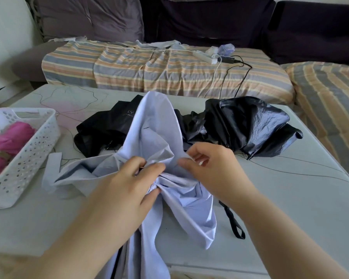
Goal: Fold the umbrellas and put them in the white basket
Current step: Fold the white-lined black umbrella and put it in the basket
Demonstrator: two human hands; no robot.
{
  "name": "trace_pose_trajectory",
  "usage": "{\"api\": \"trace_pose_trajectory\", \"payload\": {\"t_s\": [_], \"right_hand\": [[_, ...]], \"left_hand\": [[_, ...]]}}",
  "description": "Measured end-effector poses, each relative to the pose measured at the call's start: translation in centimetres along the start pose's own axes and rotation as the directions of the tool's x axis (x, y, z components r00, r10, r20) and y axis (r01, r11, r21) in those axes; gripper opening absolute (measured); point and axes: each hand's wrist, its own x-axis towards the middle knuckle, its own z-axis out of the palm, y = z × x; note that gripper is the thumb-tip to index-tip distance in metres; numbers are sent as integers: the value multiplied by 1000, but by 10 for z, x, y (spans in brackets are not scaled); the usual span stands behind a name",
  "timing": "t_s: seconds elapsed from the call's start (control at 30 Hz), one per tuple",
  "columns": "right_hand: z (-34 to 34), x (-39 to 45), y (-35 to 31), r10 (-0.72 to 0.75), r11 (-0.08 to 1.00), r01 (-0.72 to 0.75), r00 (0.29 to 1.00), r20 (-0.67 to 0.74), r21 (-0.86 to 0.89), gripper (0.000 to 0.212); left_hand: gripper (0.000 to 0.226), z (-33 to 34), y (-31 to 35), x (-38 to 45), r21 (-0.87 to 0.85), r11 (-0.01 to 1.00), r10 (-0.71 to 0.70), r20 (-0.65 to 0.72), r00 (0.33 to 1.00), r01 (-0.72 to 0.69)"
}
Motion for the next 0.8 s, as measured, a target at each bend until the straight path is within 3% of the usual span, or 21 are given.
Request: {"api": "trace_pose_trajectory", "payload": {"t_s": [0.07,0.2,0.33,0.47,0.7,0.8], "right_hand": [[3,-3,-7,-58,998,58,998,35,-9,39],[9,-11,-11,-130,987,132,991,37,-88,22],[8,-11,-11,-143,980,140,990,-13,-140,19],[13,-12,-13,-309,931,320,947,88,-175,18],[12,-15,-6,-368,906,392,916,160,-160,28],[6,-19,-13,-317,940,308,947,-46,-147,18]], "left_hand": [[37,0,-1,0,3,999,-33,10,999,33],[46,1,1,3,47,997,-69,28,997,68],[67,5,4,3,59,991,-125,25,992,123],[83,7,6,2,52,996,-81,53,995,78],[59,4,5,3,9,999,-48,50,998,48],[51,6,1,7,0,998,-69,0,998,69]]}}
